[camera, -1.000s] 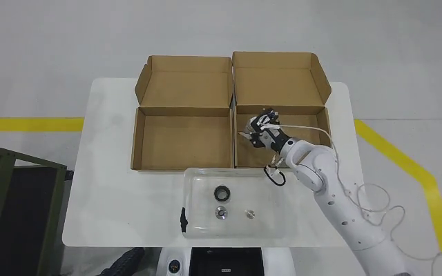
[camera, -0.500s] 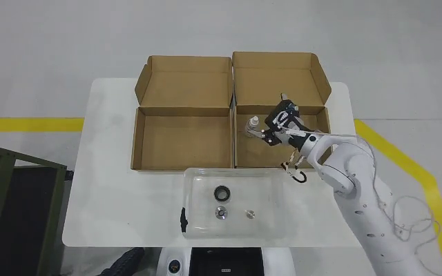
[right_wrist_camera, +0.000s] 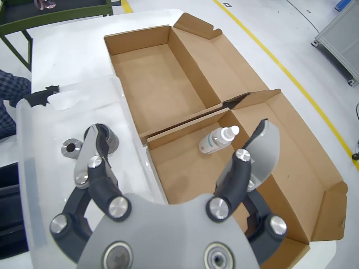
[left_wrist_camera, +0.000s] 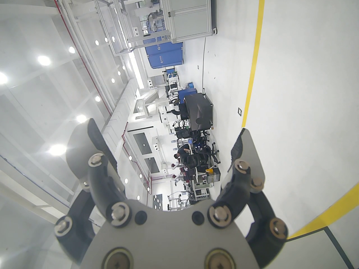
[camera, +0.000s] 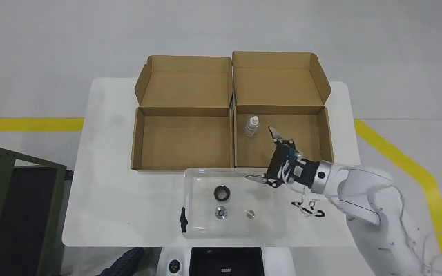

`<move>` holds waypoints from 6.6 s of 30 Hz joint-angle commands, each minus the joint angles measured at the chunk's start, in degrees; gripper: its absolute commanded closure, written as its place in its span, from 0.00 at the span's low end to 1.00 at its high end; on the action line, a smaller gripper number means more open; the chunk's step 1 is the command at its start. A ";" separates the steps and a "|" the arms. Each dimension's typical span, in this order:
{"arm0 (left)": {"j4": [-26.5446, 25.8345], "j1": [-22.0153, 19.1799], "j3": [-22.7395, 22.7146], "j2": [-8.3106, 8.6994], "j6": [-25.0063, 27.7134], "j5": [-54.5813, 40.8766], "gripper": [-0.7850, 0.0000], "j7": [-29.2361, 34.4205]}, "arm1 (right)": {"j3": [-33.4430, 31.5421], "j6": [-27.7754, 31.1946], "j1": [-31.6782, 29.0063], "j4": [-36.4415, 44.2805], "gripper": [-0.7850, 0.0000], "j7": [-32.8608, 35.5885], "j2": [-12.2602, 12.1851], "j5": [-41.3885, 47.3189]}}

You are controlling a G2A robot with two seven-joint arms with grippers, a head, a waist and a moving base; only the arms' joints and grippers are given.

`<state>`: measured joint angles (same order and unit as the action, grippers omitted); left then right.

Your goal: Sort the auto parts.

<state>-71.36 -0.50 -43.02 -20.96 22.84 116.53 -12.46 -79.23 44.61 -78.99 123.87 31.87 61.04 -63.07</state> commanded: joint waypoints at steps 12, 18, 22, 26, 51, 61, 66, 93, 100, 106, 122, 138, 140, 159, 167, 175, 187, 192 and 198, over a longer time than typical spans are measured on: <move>0.00 0.00 0.00 0.00 0.00 0.00 0.00 0.00 | -2.33 10.13 -9.72 5.70 0.00 -3.05 -1.64 -9.12; 0.00 0.00 0.00 0.00 0.00 0.00 0.00 0.00 | -0.41 11.41 -12.10 4.81 0.00 -4.70 -2.03 -14.60; 0.00 0.00 0.00 0.00 0.00 0.00 0.00 0.00 | 0.92 12.18 -12.85 4.25 0.00 -5.56 -2.27 -17.56; 0.00 0.00 0.00 0.00 0.00 0.00 0.00 0.00 | 1.97 11.95 -13.03 3.79 0.00 -6.27 -2.46 -20.51; 0.00 0.00 0.00 0.00 0.00 0.00 0.00 0.00 | 8.10 11.16 -11.91 0.82 0.13 -5.61 -3.28 -29.95; 0.00 0.00 0.00 0.00 0.00 0.00 0.00 0.00 | 10.72 11.71 -10.09 0.06 0.27 -2.15 -3.35 -30.27; 0.00 0.00 0.00 0.00 0.00 0.00 0.00 0.00 | 12.02 11.77 -9.19 -0.51 0.31 -0.65 -3.33 -30.13; 0.00 0.00 0.00 0.00 0.00 0.00 0.00 0.00 | 17.43 12.30 -5.97 -3.57 0.54 4.67 -3.44 -29.83; 0.00 0.00 0.00 0.00 0.00 0.00 0.00 0.00 | 18.07 12.40 -5.30 -3.91 0.67 5.37 -3.54 -29.64; 0.00 0.00 0.00 0.00 0.00 0.00 0.00 0.00 | 18.36 12.15 -4.74 -3.65 1.00 5.72 -3.62 -29.10; 0.00 0.00 0.00 0.00 0.00 0.00 0.00 0.00 | 13.46 8.16 -5.44 -1.22 1.00 2.97 -4.19 -19.80; 0.00 0.00 0.00 0.00 0.00 0.00 0.00 0.00 | 3.59 -0.12 -7.45 -1.73 1.00 -9.44 -4.76 -4.91; 0.00 0.00 0.00 0.00 0.00 0.00 0.00 0.00 | 2.46 -1.84 -7.60 -2.48 1.00 -10.77 -4.74 -3.37; 0.00 0.00 0.00 0.00 0.00 0.00 0.00 0.00 | -1.98 -5.61 -6.18 -4.55 1.00 -16.99 -4.63 7.89; 0.00 0.00 0.00 0.00 0.00 0.00 0.00 0.00 | -1.09 -6.18 -4.04 -5.81 1.00 -18.64 -4.35 10.08; 0.00 0.00 0.00 0.00 0.00 0.00 0.00 0.00 | 0.19 -6.37 -2.08 -8.43 1.00 -18.71 -4.17 7.37; 0.00 0.00 0.00 0.00 0.00 0.00 0.00 0.00 | 4.39 -7.36 2.41 -15.05 1.00 -15.46 -3.79 -1.16; 0.00 0.00 0.00 0.00 0.00 0.00 0.00 0.00 | 6.05 -7.40 4.71 -19.10 1.00 -14.96 -3.60 -4.79; 0.00 0.00 0.00 0.00 0.00 0.00 0.00 0.00 | 7.92 -8.33 7.58 -23.08 1.00 -14.47 -3.20 -6.57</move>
<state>-71.36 -0.50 -43.02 -20.96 22.84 116.53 -12.46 -71.54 36.48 -71.77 101.15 17.32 57.78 -69.52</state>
